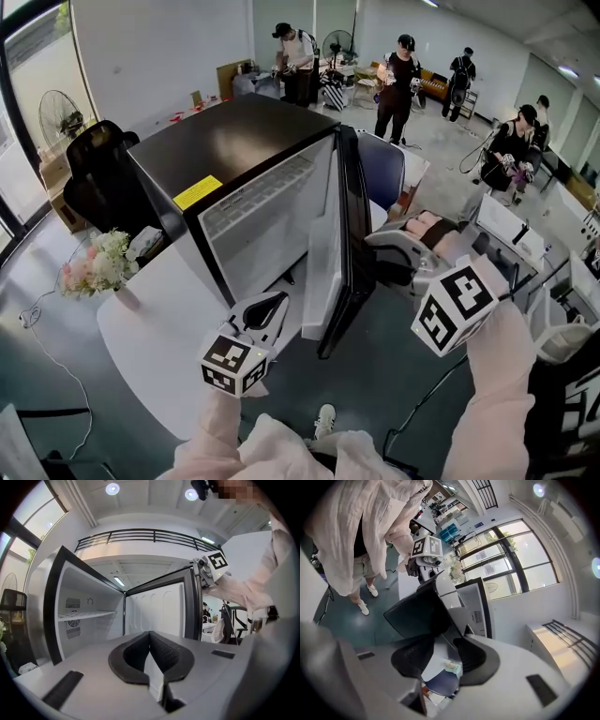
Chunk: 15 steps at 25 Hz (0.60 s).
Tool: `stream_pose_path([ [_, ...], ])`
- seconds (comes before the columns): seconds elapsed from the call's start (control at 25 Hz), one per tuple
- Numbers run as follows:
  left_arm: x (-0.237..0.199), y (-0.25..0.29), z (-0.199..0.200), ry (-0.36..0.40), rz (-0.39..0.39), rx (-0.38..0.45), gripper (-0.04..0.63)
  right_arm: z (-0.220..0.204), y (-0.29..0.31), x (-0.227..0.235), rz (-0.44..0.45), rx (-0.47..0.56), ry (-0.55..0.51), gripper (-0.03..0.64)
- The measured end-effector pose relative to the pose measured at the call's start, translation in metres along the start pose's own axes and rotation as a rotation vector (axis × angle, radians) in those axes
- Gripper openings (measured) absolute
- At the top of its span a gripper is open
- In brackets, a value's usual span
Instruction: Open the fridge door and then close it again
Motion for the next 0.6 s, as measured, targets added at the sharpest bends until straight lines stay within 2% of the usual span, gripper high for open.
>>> stream_pose_path([
  [0.6,0.038,0.04,-0.004,0.013,-0.142,-0.016,0.011,-0.036,-0.019,-0.016,0.065,-0.028,-0.014,0.155],
])
Point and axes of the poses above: the fingertips, and each gripper's own axes: y forward along the fingers, x to its right, z out of its top, the point moved 1 cm from there along -y, backward along the fingers, and after that the axes turned 1 degree about x, right-handed, at the moved point
